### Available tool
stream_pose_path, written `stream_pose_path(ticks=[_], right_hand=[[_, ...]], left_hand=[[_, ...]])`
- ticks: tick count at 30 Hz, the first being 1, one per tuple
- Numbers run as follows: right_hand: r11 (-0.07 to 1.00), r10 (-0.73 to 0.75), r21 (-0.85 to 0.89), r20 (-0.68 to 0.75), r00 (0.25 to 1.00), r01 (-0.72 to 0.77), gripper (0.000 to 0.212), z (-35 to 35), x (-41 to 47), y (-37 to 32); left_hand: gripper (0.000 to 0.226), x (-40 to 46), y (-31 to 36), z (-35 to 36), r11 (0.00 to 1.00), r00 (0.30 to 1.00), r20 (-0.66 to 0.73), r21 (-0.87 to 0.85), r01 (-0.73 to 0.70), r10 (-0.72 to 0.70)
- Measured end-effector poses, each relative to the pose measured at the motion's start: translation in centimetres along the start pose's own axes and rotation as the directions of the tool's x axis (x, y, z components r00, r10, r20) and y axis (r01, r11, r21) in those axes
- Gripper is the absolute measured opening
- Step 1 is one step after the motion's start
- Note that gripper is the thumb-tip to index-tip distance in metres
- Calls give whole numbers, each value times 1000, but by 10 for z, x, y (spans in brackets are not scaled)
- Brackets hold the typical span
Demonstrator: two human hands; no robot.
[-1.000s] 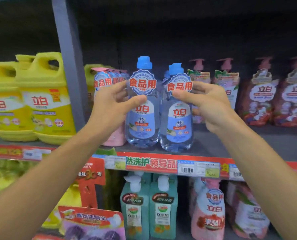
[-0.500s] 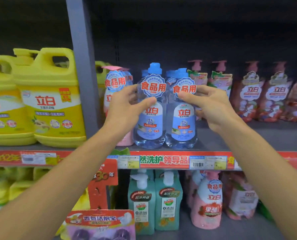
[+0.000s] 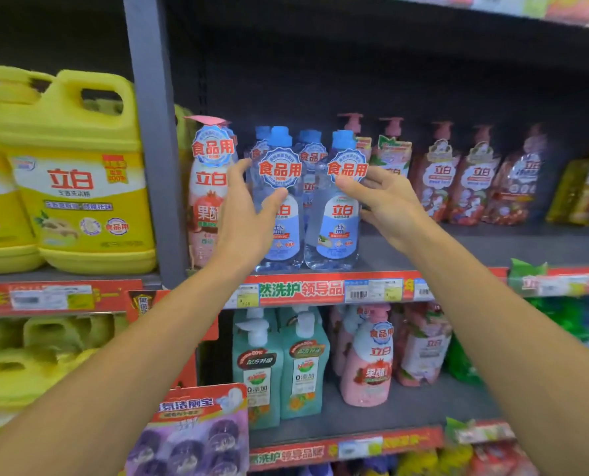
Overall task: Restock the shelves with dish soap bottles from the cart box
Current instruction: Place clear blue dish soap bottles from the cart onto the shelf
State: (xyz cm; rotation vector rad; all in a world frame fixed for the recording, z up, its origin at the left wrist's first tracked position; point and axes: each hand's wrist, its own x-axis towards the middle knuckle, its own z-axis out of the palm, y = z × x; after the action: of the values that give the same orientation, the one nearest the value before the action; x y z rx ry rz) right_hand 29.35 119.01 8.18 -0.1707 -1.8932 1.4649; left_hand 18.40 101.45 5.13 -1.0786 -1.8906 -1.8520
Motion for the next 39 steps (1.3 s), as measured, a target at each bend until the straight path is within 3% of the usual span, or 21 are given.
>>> stream_pose_path(ticks=[5,9,12,15,18,20,23,28,32,39], right_hand=[[997,-53,56,-9,999,54,22,3,-5,9],[1000,5,11,68,998,-6,26,-1,-8,9],[993,48,-111,87,995,-38,57,2,-11,7],[972,54,-228,8,998,-51,94,12,-18,7],[947,-18,-321,-61,998,-3,89,18,-23,9],[937,-37,-349,-86,996,5,85,19,-24,14],[930,-65,-365,-81,995,31,76,20,-31,26],[871,-88,-488,-38,995,59,69,15,-35,30],[807,-84,-587,-21,996,56,68,11,-34,27],[861,-127,-503,-68,989,76,74,10,-37,48]], left_hand=[[63,-9,3,3,998,999,-14,59,-35,36],[62,-12,7,4,992,999,7,122,-36,35],[68,-13,9,7,979,999,24,197,-48,44],[101,-19,13,11,922,998,55,387,4,-28],[105,-27,17,20,767,999,-48,640,43,-16],[98,-31,16,25,713,994,-111,698,62,22],[94,-39,13,31,710,985,-167,698,96,32],[105,-50,10,37,720,981,-194,678,149,-20],[93,-50,12,44,723,970,-242,669,173,-7],[84,-47,13,52,682,966,-257,706,193,-8]])
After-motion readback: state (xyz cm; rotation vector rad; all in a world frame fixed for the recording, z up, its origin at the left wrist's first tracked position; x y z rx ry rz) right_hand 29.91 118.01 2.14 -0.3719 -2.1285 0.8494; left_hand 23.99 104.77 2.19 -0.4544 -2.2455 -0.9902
